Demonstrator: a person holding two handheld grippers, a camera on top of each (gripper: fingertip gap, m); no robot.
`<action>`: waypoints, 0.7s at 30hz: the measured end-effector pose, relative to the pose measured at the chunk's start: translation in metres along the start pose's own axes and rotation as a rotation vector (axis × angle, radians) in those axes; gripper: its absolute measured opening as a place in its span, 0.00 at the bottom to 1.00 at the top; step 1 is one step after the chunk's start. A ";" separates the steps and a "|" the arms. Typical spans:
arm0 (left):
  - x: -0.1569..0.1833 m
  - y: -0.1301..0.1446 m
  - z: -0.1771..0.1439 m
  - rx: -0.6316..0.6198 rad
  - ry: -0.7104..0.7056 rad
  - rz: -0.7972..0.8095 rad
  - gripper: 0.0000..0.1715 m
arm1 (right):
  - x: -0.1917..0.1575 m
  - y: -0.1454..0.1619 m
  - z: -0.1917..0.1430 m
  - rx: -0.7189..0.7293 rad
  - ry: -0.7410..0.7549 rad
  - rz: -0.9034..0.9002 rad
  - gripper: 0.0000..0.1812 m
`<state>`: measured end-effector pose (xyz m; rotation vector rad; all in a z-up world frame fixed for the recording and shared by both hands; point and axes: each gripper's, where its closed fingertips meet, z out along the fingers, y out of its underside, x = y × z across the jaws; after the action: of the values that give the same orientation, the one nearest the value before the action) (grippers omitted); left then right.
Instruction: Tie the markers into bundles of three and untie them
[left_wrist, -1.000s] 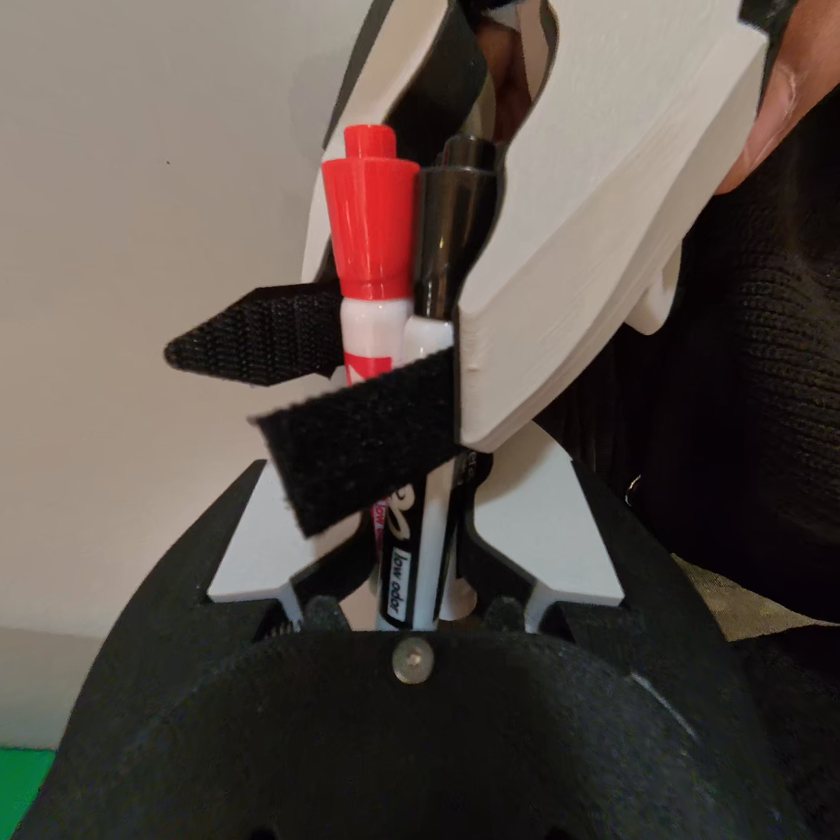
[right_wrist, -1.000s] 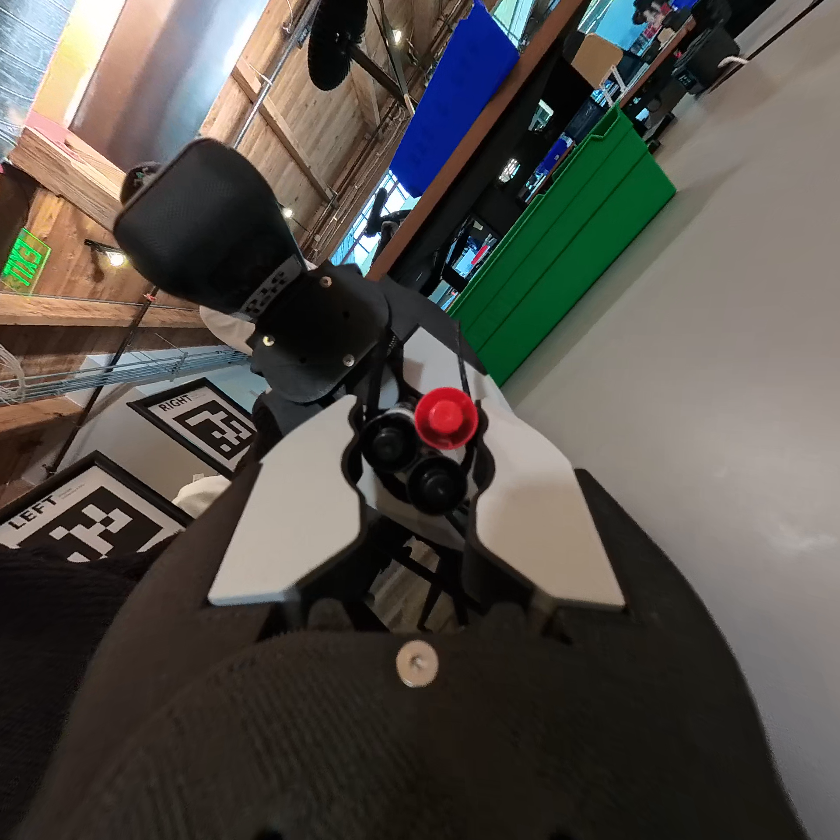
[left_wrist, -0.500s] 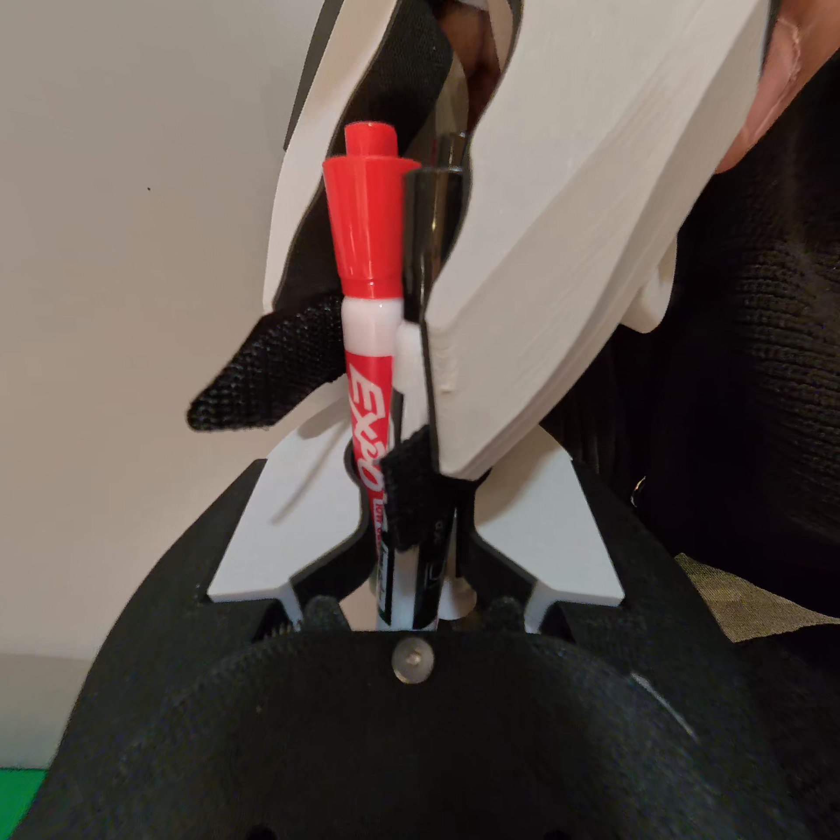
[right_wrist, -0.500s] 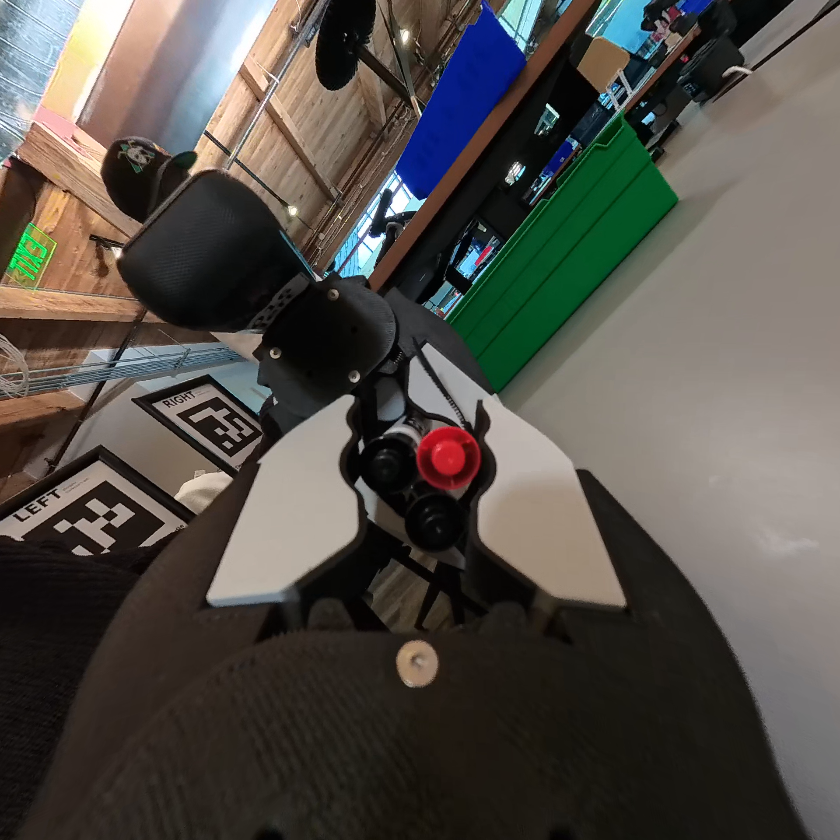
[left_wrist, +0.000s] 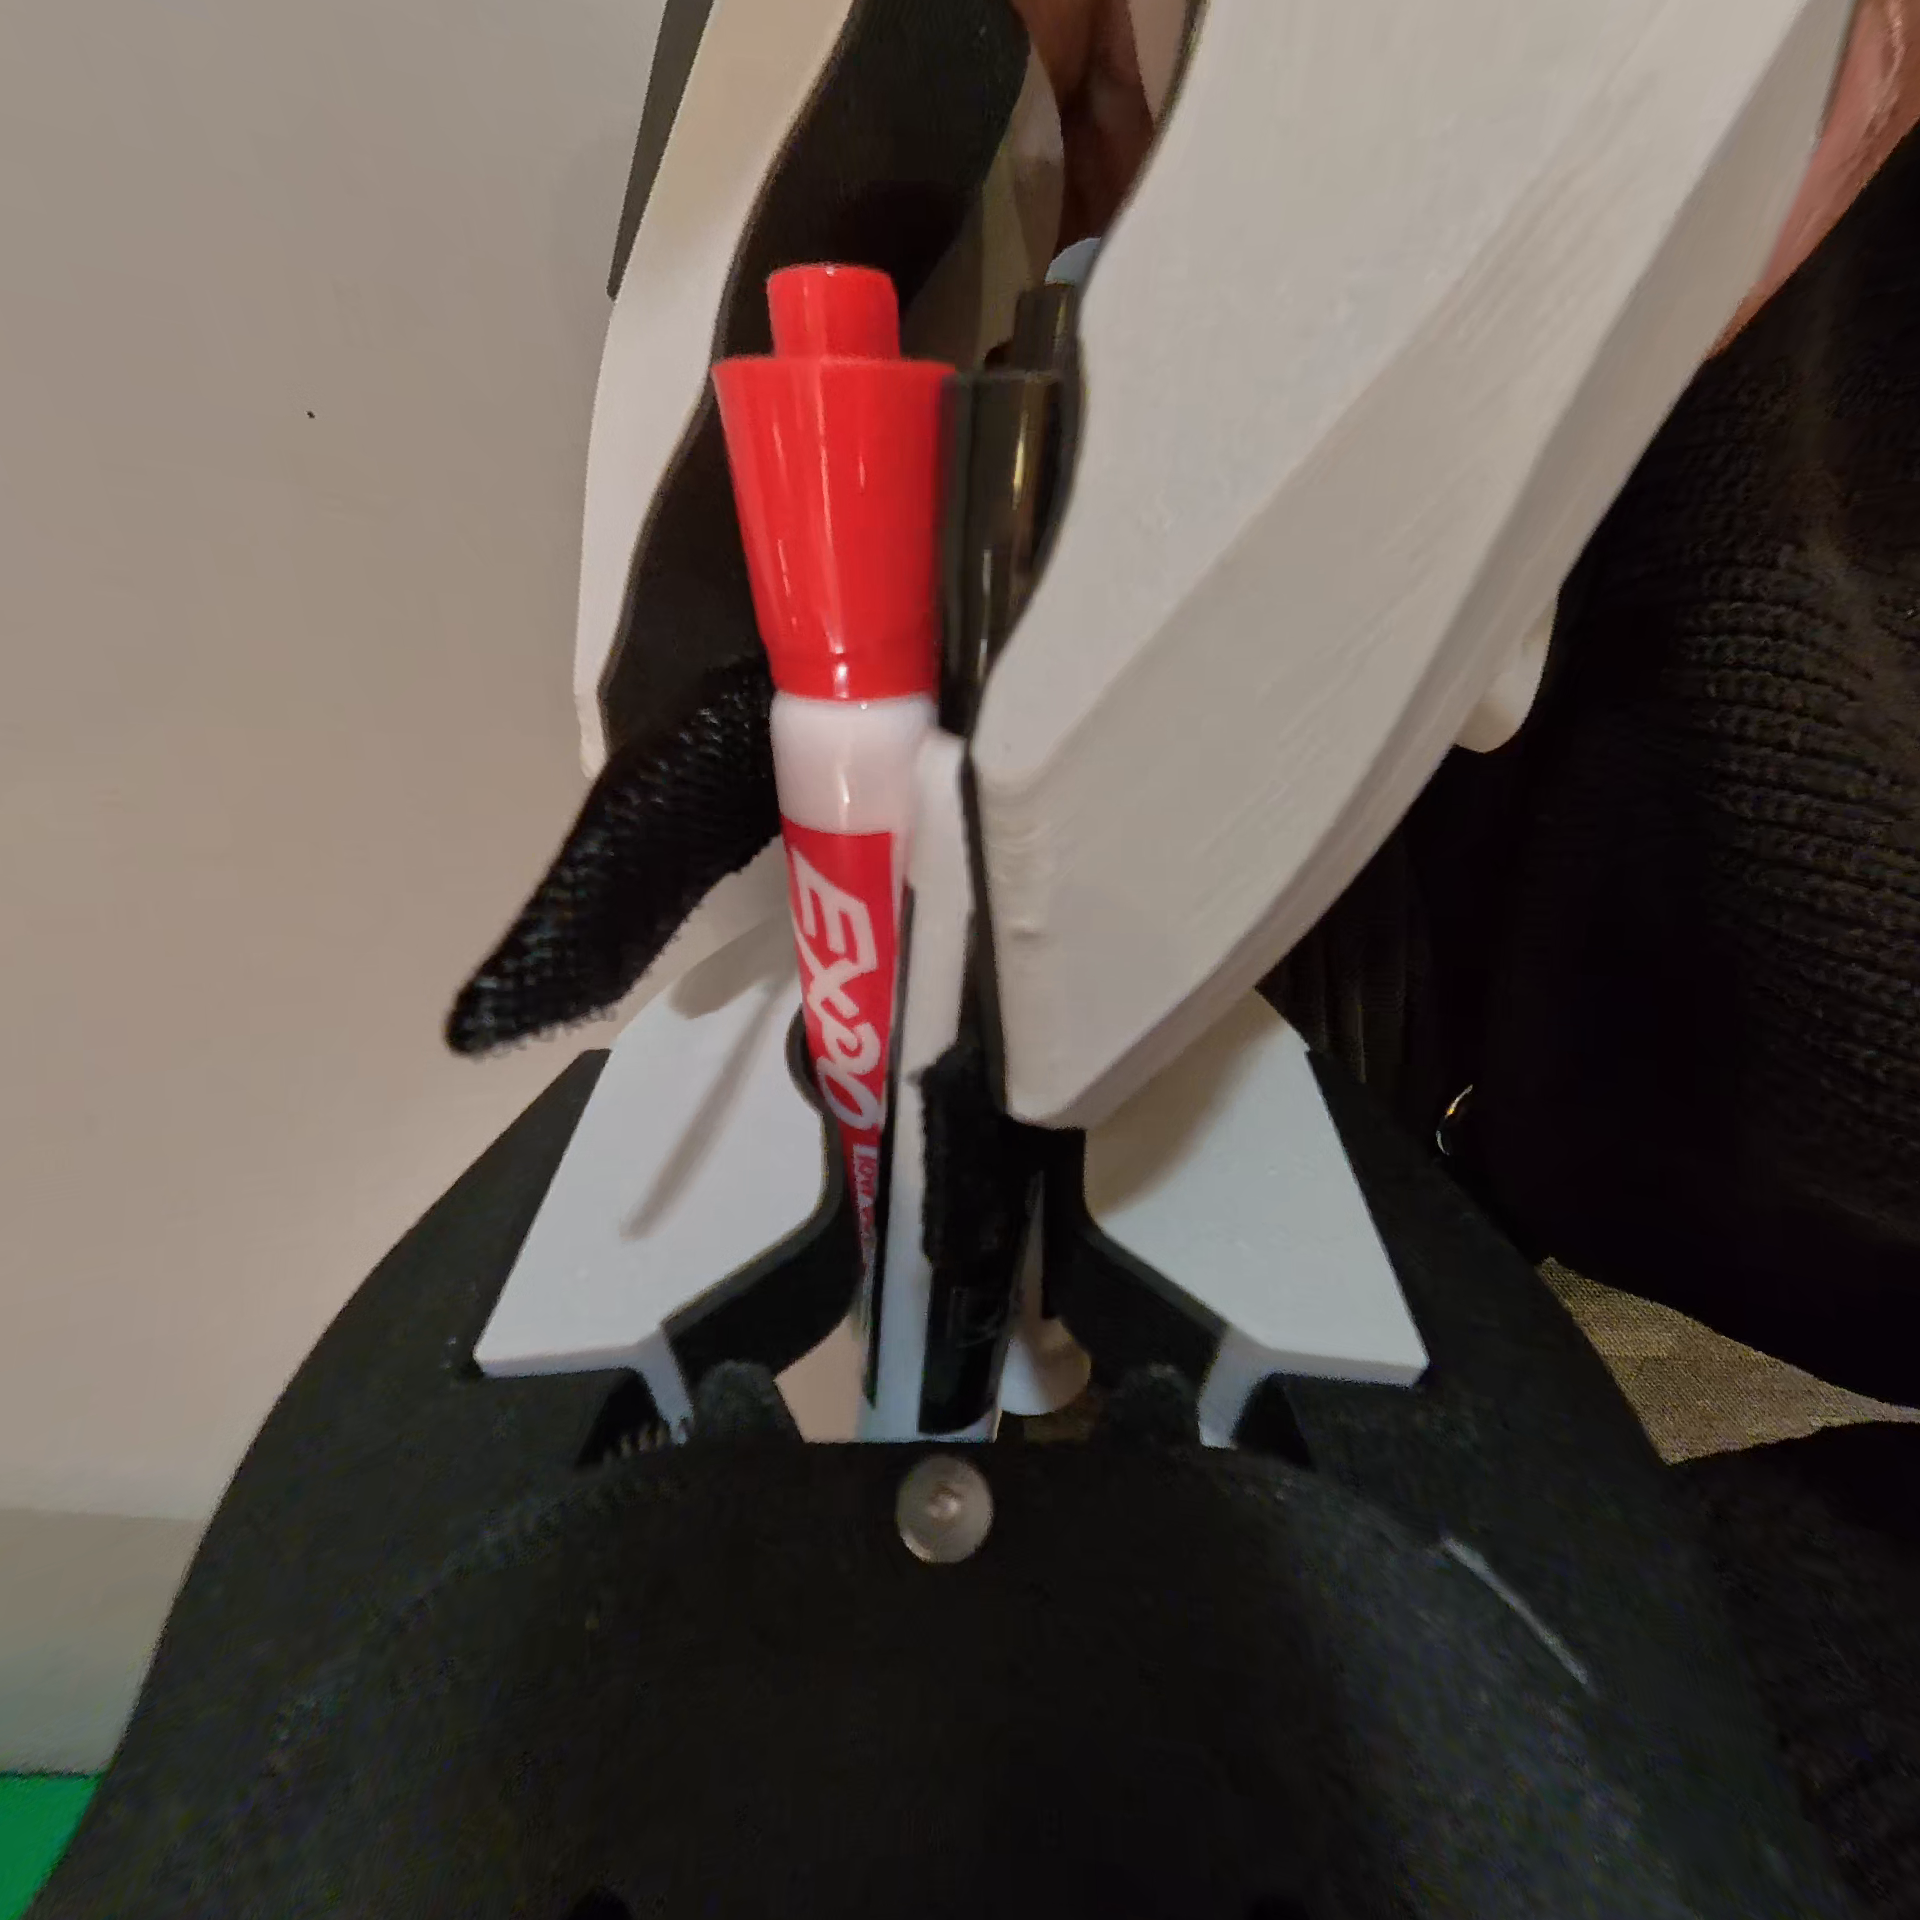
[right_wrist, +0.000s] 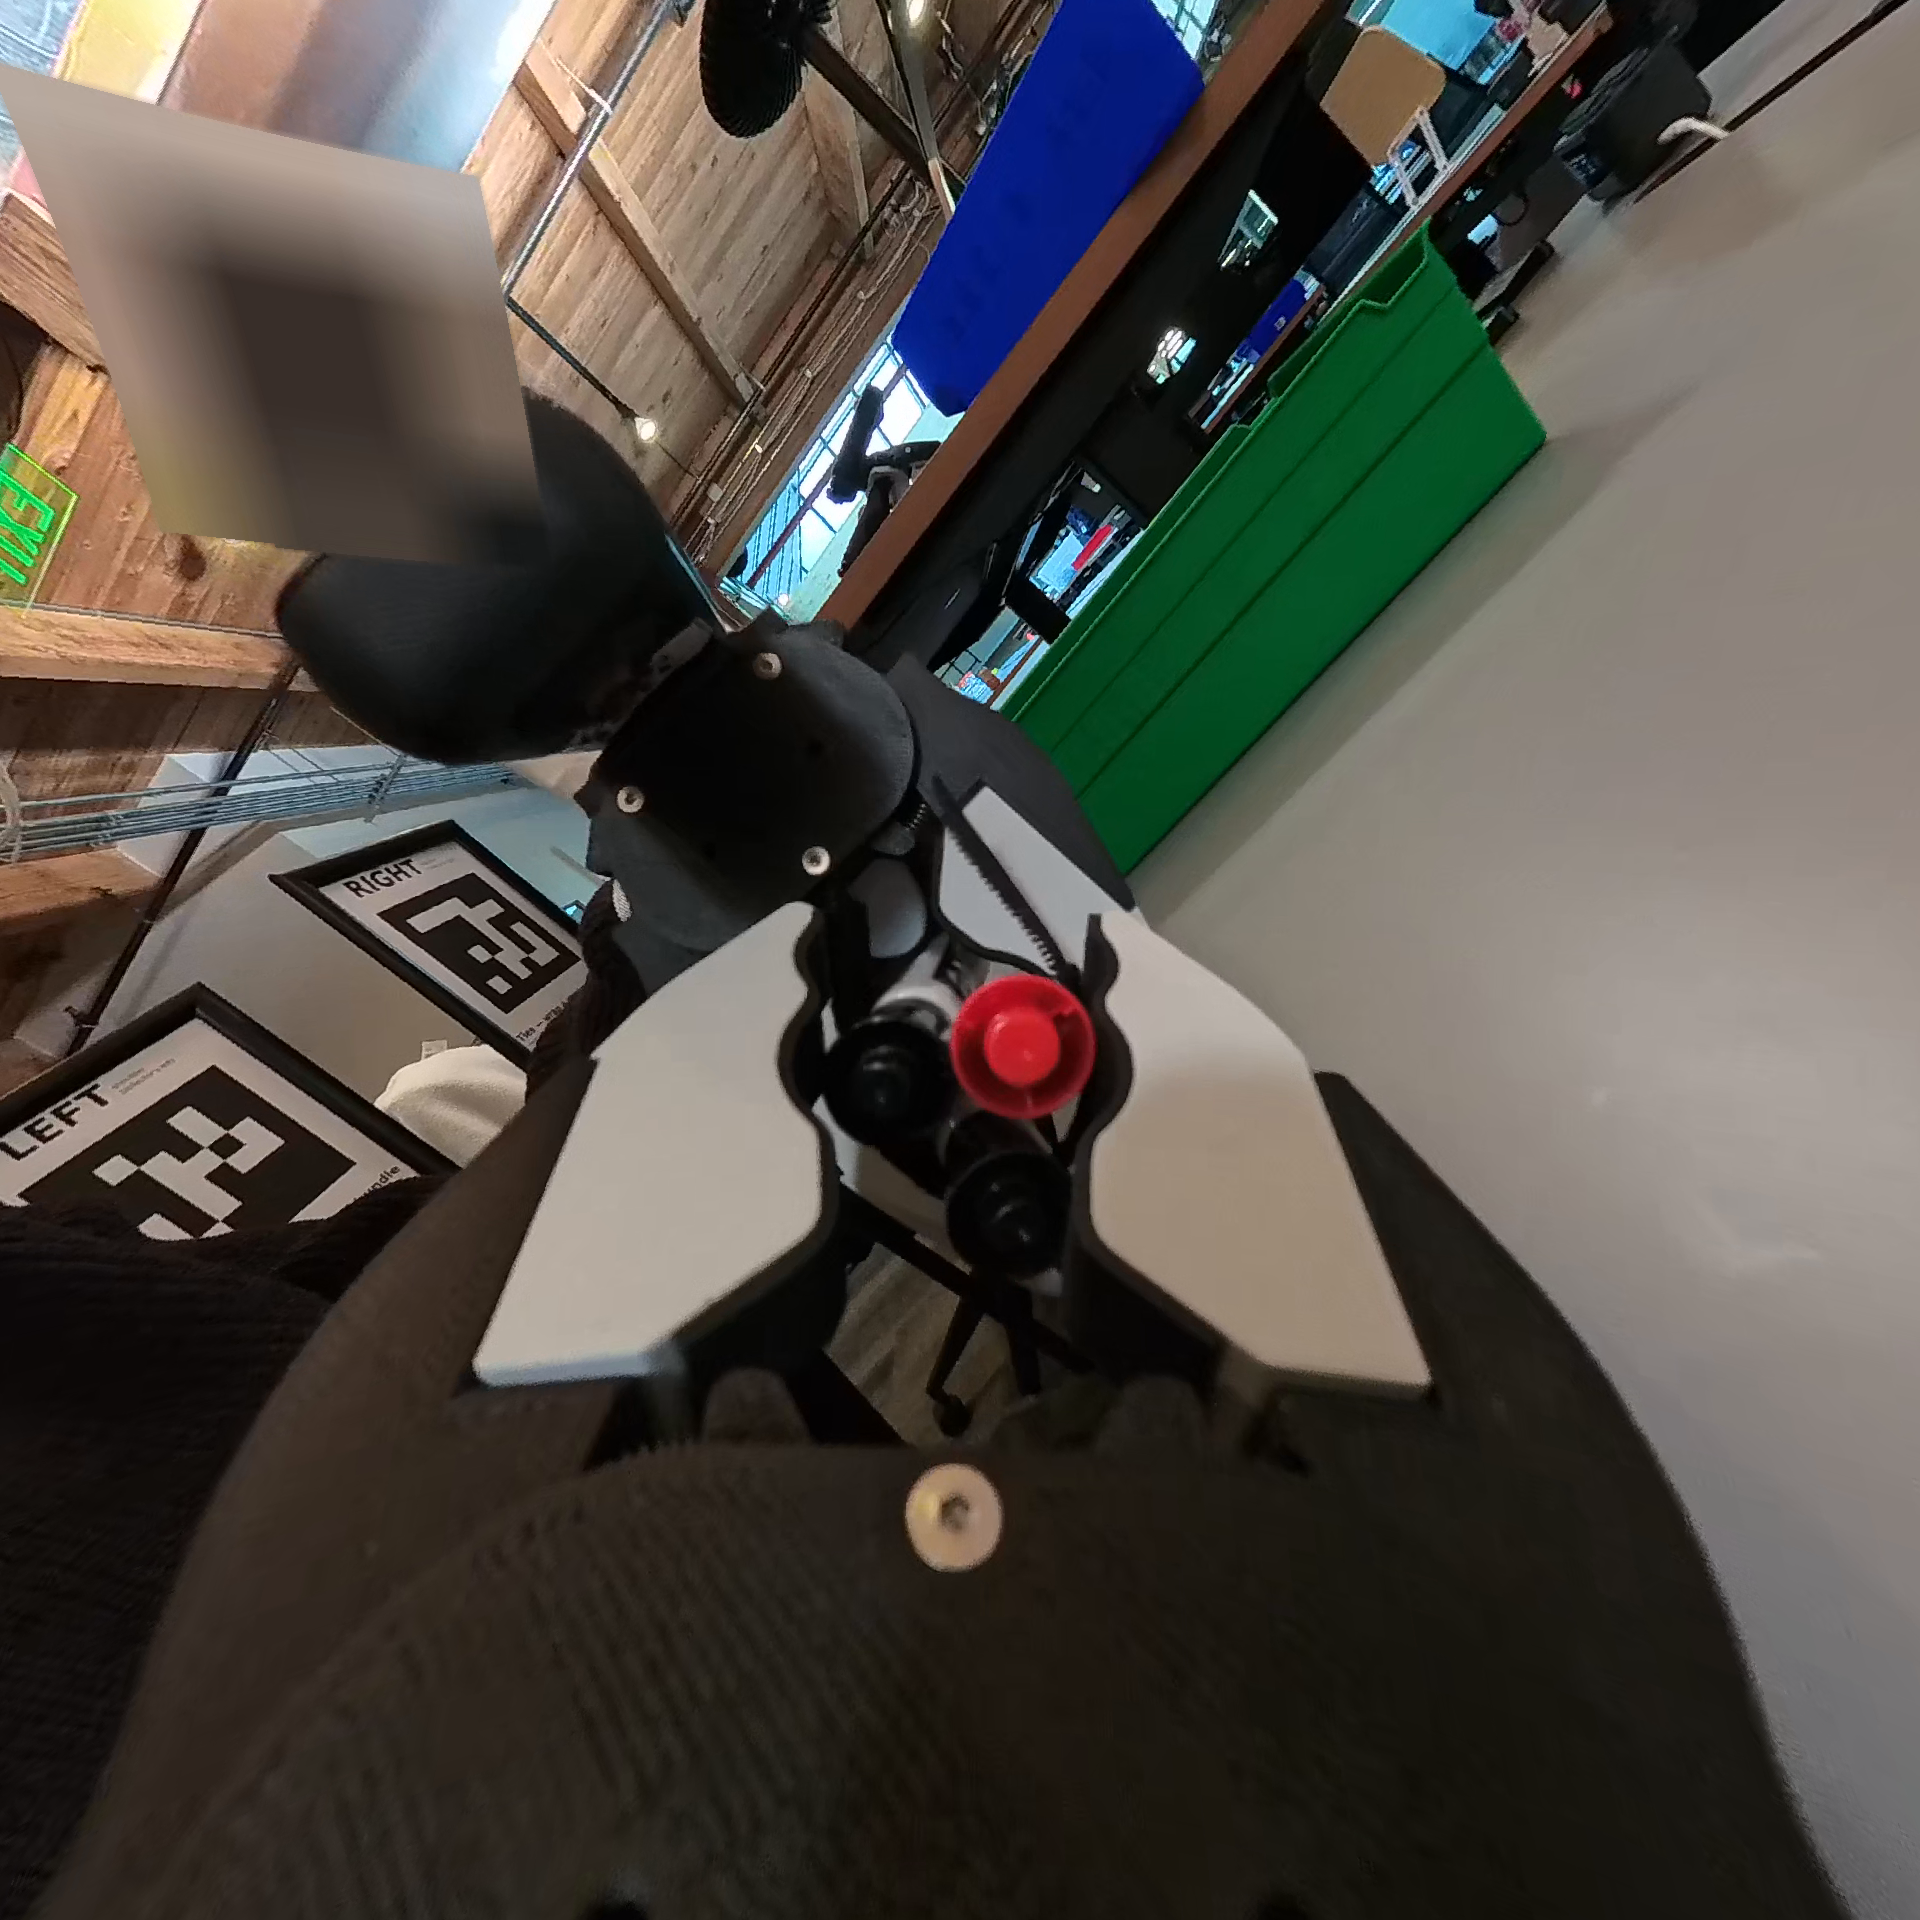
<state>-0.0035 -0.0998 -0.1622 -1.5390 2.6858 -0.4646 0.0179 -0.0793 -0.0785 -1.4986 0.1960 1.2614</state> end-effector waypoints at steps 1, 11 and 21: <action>0.000 0.000 0.000 -0.002 0.001 -0.002 0.25 | 0.000 0.000 0.000 0.000 0.000 0.003 0.26; 0.001 0.002 0.002 -0.014 0.004 -0.007 0.25 | 0.005 0.002 -0.001 -0.012 0.016 0.002 0.24; 0.005 0.004 0.003 -0.028 0.020 -0.014 0.25 | 0.005 0.005 -0.002 -0.032 0.037 -0.014 0.23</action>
<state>-0.0088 -0.1029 -0.1650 -1.5697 2.7093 -0.4473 0.0174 -0.0803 -0.0860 -1.5491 0.1899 1.2310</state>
